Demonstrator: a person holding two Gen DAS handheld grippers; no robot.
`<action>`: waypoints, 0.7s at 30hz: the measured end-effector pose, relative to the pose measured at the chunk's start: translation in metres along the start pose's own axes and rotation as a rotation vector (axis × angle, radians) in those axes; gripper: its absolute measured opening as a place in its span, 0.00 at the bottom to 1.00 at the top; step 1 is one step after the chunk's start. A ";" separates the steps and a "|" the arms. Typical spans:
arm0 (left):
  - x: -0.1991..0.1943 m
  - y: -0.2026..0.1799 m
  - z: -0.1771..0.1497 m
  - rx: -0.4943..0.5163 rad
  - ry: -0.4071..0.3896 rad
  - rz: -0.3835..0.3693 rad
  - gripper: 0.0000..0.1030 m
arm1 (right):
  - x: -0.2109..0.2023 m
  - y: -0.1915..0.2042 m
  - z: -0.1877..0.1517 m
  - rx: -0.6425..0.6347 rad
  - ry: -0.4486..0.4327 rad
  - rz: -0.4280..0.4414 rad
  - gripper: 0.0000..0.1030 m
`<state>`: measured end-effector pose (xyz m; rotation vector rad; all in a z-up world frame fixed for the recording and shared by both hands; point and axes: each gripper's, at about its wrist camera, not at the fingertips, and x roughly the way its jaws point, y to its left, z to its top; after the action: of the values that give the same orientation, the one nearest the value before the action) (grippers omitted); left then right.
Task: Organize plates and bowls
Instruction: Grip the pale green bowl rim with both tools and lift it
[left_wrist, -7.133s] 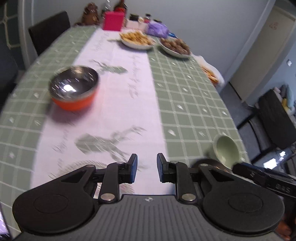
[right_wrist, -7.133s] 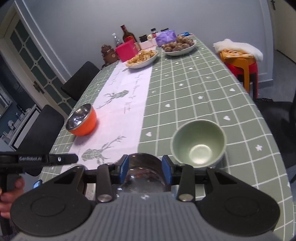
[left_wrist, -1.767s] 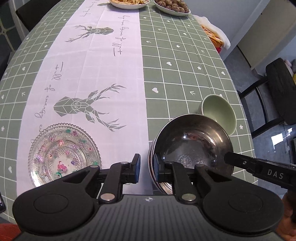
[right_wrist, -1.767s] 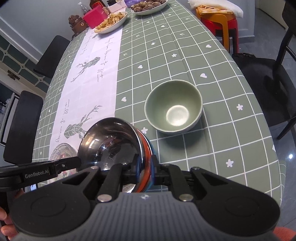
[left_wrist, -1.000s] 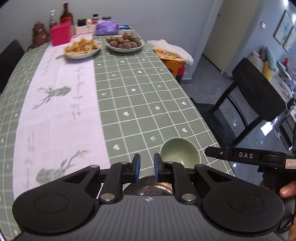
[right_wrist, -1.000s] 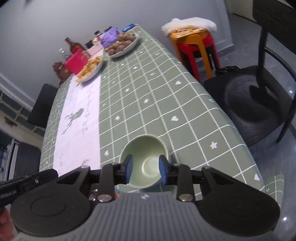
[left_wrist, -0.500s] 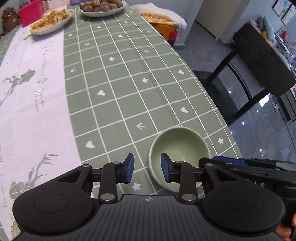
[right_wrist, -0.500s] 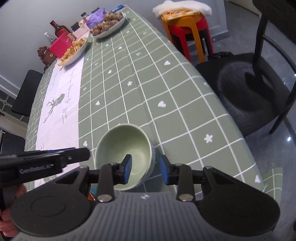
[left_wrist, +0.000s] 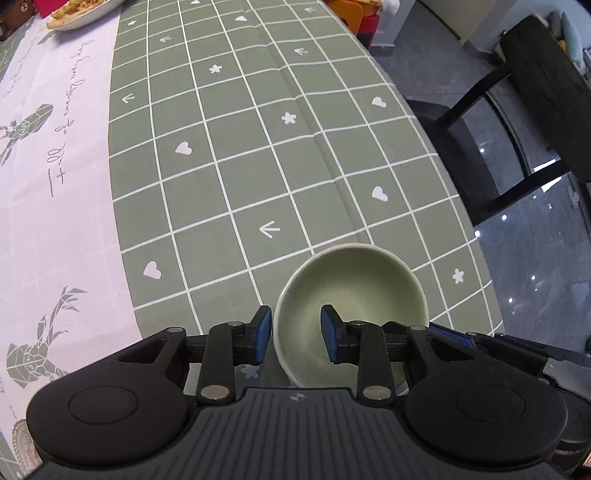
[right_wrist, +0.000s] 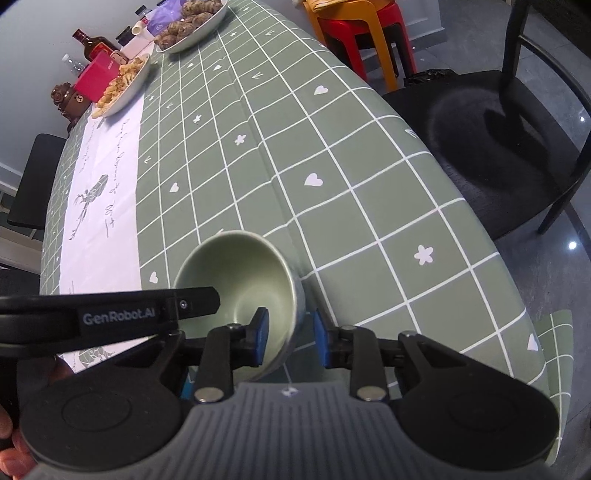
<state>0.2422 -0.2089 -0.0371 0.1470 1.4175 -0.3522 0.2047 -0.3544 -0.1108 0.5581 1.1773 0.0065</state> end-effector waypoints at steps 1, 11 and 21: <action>0.002 -0.001 0.000 -0.004 0.009 0.006 0.32 | 0.002 0.000 0.001 0.002 0.002 -0.008 0.21; 0.015 0.003 0.004 -0.031 0.045 0.061 0.17 | 0.010 0.003 -0.001 -0.015 0.025 -0.019 0.13; 0.015 -0.005 0.002 -0.034 0.015 0.084 0.14 | 0.013 0.006 -0.002 -0.029 0.019 -0.031 0.11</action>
<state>0.2442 -0.2167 -0.0512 0.1812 1.4272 -0.2585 0.2097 -0.3448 -0.1199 0.5153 1.2030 0.0022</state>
